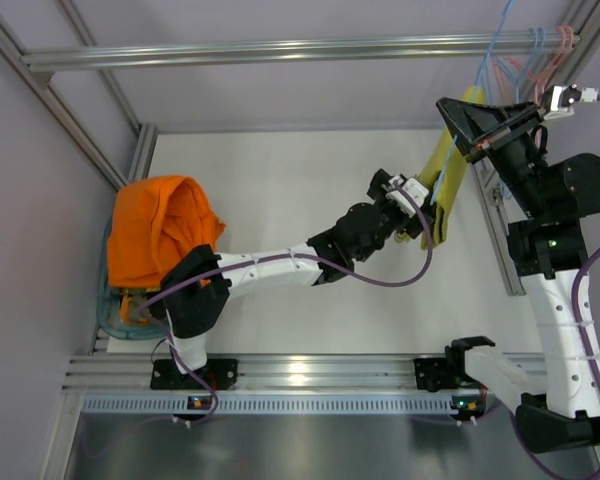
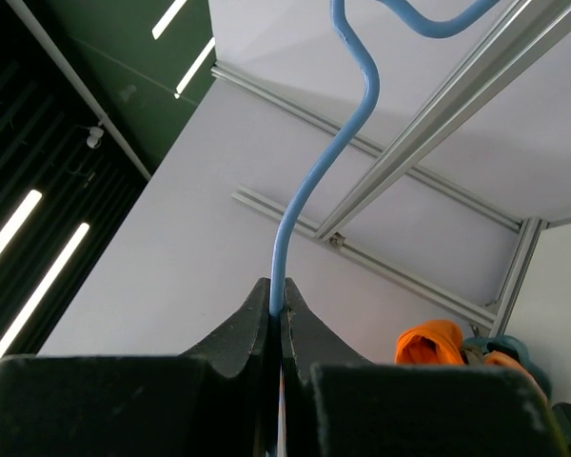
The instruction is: Remove the trousers from the hanger
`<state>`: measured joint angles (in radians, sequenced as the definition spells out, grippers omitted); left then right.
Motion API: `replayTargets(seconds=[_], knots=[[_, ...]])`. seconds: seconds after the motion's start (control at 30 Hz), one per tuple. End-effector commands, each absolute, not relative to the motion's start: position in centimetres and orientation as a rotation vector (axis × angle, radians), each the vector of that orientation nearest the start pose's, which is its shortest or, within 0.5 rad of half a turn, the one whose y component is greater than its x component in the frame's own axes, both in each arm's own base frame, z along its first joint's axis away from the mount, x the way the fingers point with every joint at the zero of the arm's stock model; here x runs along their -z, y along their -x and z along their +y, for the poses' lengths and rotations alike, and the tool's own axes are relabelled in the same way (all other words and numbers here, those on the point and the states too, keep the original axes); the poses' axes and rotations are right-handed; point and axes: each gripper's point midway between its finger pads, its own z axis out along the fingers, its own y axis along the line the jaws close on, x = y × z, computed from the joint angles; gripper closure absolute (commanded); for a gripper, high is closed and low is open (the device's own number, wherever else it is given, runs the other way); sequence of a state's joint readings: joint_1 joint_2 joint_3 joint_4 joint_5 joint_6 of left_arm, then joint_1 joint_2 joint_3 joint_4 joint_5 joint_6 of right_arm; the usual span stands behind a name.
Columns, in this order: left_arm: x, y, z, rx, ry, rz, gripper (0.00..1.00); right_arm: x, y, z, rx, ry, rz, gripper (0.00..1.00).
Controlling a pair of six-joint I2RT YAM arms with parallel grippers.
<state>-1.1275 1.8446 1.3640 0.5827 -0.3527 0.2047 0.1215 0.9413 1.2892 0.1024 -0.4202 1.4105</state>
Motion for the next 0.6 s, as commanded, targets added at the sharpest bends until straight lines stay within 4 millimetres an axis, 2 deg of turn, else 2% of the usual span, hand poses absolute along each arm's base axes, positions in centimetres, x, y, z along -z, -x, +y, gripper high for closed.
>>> replayTargets(seconds=[0.0,0.07,0.17,0.33,0.43,0.47,0.5,0.53,0.57], knots=[[-34.8,-31.3,-49.4,0.529,-0.592,1.206,0.08,-61.1,-20.1,14.3,-1.603,-0.184,1.049,1.00],[-36.2,-31.4,-49.4,0.532,-0.570,1.173,0.09,-61.1,-20.0,14.3,-1.606,-0.182,1.051,1.00],[-37.4,-31.6,-49.5,0.513,-0.567,1.132,0.16,-61.1,-19.9,14.3,-1.610,-0.185,1.053,1.00],[-38.7,-31.2,-48.9,0.514,-0.561,1.106,0.40,-61.2,-20.0,14.3,-1.601,-0.176,1.052,1.00],[-39.0,-30.9,-48.0,0.506,-0.557,1.107,0.48,-61.1,-20.0,14.4,-1.580,-0.154,1.052,1.00],[-39.3,-30.8,-47.6,0.500,-0.551,1.105,0.55,-61.0,-20.0,14.4,-1.575,-0.151,1.057,1.00],[-40.5,-30.5,-46.8,0.505,-0.538,1.091,0.62,-60.6,-20.2,14.6,-1.566,-0.142,1.070,1.00],[-40.4,-30.3,-46.4,0.500,-0.542,1.094,0.68,-60.3,-20.3,14.7,-1.559,-0.136,1.076,1.00],[-42.0,-29.8,-45.5,0.509,-0.524,1.071,0.80,-59.7,-20.5,14.8,-1.552,-0.131,1.091,1.00]])
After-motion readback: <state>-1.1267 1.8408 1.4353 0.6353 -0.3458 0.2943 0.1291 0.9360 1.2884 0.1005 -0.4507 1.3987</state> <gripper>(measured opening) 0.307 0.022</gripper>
